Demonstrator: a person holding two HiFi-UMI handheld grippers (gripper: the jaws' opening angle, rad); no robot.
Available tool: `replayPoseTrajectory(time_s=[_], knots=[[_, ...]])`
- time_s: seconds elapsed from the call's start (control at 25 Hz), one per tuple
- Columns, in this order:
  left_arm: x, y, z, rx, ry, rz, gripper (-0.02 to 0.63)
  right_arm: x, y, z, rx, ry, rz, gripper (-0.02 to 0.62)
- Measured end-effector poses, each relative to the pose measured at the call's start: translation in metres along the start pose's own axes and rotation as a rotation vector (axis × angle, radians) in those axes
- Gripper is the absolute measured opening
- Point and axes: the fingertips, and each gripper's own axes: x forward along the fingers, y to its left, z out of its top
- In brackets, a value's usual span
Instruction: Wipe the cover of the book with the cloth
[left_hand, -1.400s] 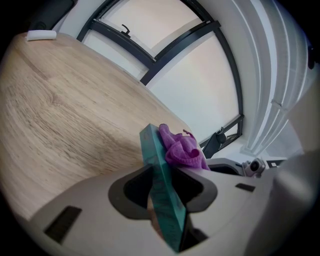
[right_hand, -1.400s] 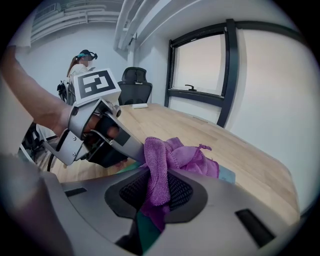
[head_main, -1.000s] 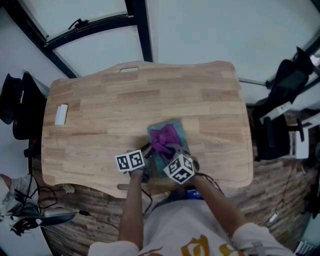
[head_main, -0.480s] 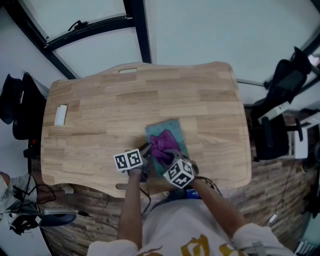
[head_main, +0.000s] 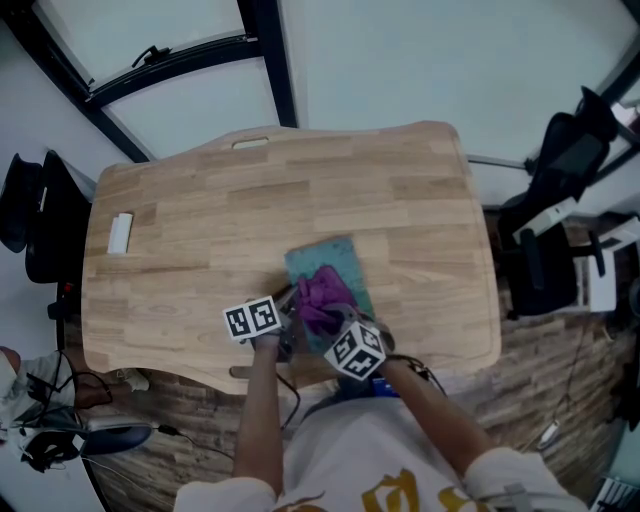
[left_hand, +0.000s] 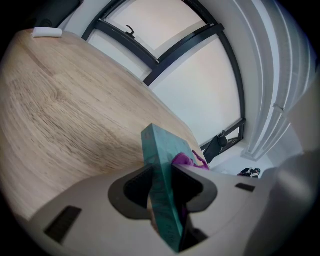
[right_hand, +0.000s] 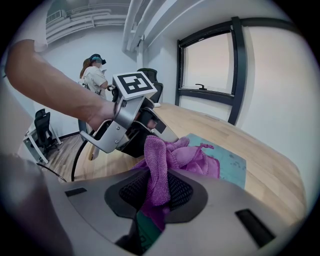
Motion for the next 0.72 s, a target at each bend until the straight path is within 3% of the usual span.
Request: replayPoseTrajectory(time_s=[0.72], knots=[[0.000, 0.001, 0.000, -0.005, -0.012, 0.007, 0.121, -0.007, 0.014, -0.008, 0.007, 0.020, 0.056, 0.073]])
